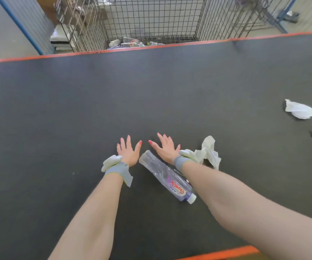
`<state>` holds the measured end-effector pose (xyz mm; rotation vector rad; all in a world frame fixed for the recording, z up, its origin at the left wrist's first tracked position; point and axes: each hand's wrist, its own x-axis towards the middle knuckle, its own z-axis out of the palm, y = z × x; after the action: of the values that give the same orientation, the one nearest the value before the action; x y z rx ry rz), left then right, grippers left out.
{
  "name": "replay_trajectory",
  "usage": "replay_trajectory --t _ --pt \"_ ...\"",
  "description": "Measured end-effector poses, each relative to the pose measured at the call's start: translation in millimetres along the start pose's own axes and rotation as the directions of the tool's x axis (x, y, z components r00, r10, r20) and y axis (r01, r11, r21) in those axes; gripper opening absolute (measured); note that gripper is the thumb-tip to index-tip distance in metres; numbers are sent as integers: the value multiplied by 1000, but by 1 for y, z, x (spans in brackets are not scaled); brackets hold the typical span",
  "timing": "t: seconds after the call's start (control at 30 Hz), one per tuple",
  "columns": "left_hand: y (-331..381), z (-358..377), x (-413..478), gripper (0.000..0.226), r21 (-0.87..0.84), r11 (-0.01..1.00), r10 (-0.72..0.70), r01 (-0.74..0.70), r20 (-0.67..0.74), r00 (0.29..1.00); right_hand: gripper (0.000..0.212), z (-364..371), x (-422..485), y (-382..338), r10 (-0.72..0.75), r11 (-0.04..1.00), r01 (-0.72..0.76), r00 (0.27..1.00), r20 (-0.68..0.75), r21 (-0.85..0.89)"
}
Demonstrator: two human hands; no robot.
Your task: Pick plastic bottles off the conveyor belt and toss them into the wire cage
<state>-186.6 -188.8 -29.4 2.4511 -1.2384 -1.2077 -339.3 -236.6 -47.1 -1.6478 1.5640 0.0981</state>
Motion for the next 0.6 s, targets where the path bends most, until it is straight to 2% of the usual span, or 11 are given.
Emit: replay_trajectory --t 0.07,0.17,0.33,0.6 --pt "10 2 -6 71 -30 1000 -9 9 2 1000 88 -5 -10 8 -64 997 67 992 111 -26" --pt "26 6 -16 70 -20 999 34 -34 -2 999 106 -5 -31 33 -107 961 153 974 202 -230" --pt "51 8 -23 70 43 994 101 -101 4 995 98 -21 -48 56 -87 934 94 996 35 -346" --pt "75 -22 3 69 105 990 91 -89 -12 996 99 -83 9 2 -15 988 9 999 -40 -154"
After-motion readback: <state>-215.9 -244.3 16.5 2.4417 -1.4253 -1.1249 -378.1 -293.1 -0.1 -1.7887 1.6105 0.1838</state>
